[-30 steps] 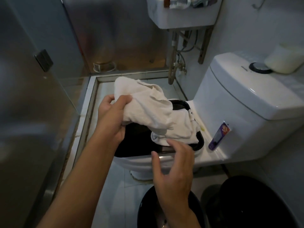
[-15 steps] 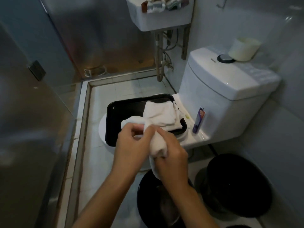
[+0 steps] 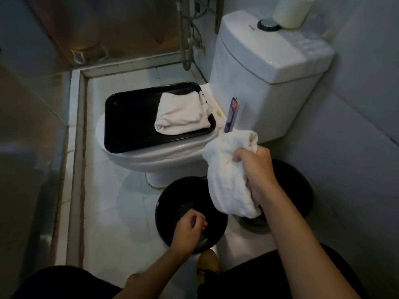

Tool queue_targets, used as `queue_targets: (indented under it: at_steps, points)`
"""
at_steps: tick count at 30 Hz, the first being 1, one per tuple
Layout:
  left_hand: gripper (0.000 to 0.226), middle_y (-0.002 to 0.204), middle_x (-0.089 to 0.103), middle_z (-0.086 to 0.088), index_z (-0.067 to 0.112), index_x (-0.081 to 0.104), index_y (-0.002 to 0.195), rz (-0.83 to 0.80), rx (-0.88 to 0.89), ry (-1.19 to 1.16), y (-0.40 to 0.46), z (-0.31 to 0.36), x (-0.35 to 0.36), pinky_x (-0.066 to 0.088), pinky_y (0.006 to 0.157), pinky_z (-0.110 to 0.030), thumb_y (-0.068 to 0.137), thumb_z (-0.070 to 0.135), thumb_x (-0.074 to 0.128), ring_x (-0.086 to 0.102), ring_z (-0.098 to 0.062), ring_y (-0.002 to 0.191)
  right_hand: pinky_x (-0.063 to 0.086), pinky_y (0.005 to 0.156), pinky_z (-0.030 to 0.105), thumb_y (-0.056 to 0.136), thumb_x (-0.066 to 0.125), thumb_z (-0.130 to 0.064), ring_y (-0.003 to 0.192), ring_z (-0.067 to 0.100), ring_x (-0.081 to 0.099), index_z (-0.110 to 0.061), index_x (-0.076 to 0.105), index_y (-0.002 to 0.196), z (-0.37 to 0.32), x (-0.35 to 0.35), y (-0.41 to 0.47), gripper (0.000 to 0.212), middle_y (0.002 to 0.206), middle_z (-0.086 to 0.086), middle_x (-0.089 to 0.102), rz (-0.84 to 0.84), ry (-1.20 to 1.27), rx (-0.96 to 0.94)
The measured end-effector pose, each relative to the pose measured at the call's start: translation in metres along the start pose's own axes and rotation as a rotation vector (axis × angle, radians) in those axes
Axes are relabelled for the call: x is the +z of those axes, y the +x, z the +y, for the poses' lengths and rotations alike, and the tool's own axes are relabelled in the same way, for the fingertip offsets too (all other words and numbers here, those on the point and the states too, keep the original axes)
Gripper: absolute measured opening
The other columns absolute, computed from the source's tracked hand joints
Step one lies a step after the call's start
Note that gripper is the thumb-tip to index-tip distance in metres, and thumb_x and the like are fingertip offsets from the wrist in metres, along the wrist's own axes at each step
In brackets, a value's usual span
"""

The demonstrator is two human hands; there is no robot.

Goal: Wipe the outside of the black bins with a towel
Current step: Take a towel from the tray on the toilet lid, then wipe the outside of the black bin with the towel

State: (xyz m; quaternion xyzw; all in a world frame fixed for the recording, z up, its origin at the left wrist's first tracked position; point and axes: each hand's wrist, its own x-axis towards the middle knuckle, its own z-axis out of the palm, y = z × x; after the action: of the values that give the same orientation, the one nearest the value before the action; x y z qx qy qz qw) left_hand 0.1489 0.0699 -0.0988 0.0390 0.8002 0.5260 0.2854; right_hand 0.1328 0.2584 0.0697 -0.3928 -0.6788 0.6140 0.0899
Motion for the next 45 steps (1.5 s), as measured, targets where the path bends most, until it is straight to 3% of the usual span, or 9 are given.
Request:
queue_targets:
  at_steps: [3,11,15,21,26,31,35,41,45]
  points:
    - [0.011,0.083,0.069,0.001,0.016,0.064,0.092,-0.077,-0.039,0.110,0.010,-0.009,0.021,0.054,0.076,-0.026,0.096,0.022,0.056,0.066,-0.009,0.079,0.059,0.072,0.041,0.078,0.056,-0.013,0.079,0.030,0.070,-0.007,0.068,0.088,0.011,-0.004,0.009,0.017,0.080,0.012,0.069,0.020,-0.064,0.043]
    - [0.015,0.075,0.058,0.001,0.013,0.057,0.089,-0.141,-0.034,0.160,0.039,-0.031,0.065,0.045,0.061,-0.015,0.085,0.016,0.071,0.053,-0.009,0.063,0.050,0.066,0.030,0.079,0.060,-0.014,0.083,0.022,0.067,-0.013,0.070,0.096,0.024,-0.011,0.027,0.020,0.087,0.006,0.070,-0.037,-0.141,0.060]
    - [0.024,0.082,0.059,0.006,0.025,0.054,0.090,-0.242,-0.027,0.248,0.046,-0.049,0.067,0.047,0.067,-0.018,0.081,0.021,0.075,0.053,-0.005,0.068,0.051,0.067,0.030,0.080,0.060,-0.017,0.082,0.021,0.067,-0.016,0.069,0.095,0.028,-0.011,0.033,0.018,0.086,0.004,0.070,-0.043,-0.178,0.044]
    - [0.032,0.112,0.069,0.001,0.019,0.062,0.117,-0.345,0.116,0.624,0.049,-0.063,0.064,0.045,0.083,-0.026,0.093,0.039,0.056,0.064,-0.017,0.103,0.057,0.079,0.038,0.082,0.060,-0.019,0.086,0.022,0.067,-0.015,0.068,0.100,0.032,-0.011,0.040,0.020,0.091,0.005,0.070,-0.021,-0.232,0.047]
    - [0.028,0.104,0.068,-0.016,0.010,0.055,0.113,-0.313,0.169,0.914,0.047,-0.055,0.067,0.046,0.078,-0.039,0.100,0.030,0.039,0.065,-0.034,0.094,0.057,0.082,0.041,0.081,0.059,-0.020,0.087,0.023,0.067,-0.015,0.068,0.102,0.036,-0.015,0.043,0.023,0.092,0.006,0.070,-0.015,-0.259,0.042]
    - [0.020,0.086,0.069,-0.009,0.013,0.054,0.097,-0.073,0.192,0.706,0.048,-0.036,0.030,0.051,0.073,-0.043,0.100,0.026,0.039,0.067,-0.029,0.080,0.056,0.082,0.040,0.084,0.059,-0.021,0.087,0.024,0.066,-0.014,0.067,0.105,0.036,-0.019,0.047,0.023,0.093,0.007,0.070,0.005,-0.242,0.060]
    - [0.017,0.071,0.062,-0.006,0.013,0.051,0.086,0.054,0.073,0.464,0.038,-0.030,0.000,0.052,0.064,-0.043,0.099,0.019,0.040,0.062,-0.022,0.064,0.056,0.083,0.042,0.084,0.057,-0.022,0.088,0.025,0.067,-0.014,0.067,0.101,0.035,-0.016,0.049,0.022,0.090,0.006,0.069,0.005,-0.239,0.048]
    - [0.022,0.073,0.053,-0.005,0.006,0.052,0.085,0.291,-0.139,0.213,0.034,-0.039,-0.032,0.037,0.061,-0.030,0.100,0.012,0.037,0.055,-0.023,0.073,0.052,0.075,0.033,0.083,0.058,-0.019,0.089,0.022,0.066,-0.013,0.068,0.102,0.034,-0.005,0.045,0.022,0.091,0.004,0.070,-0.053,-0.227,0.031]
    - [0.031,0.077,0.056,-0.009,0.001,0.057,0.090,0.356,-0.270,0.051,0.040,-0.055,-0.037,0.041,0.060,-0.027,0.103,0.018,0.035,0.055,-0.025,0.077,0.054,0.078,0.036,0.082,0.057,-0.021,0.089,0.024,0.066,-0.013,0.069,0.104,0.037,0.005,0.042,0.026,0.093,0.007,0.070,-0.063,-0.266,0.028]
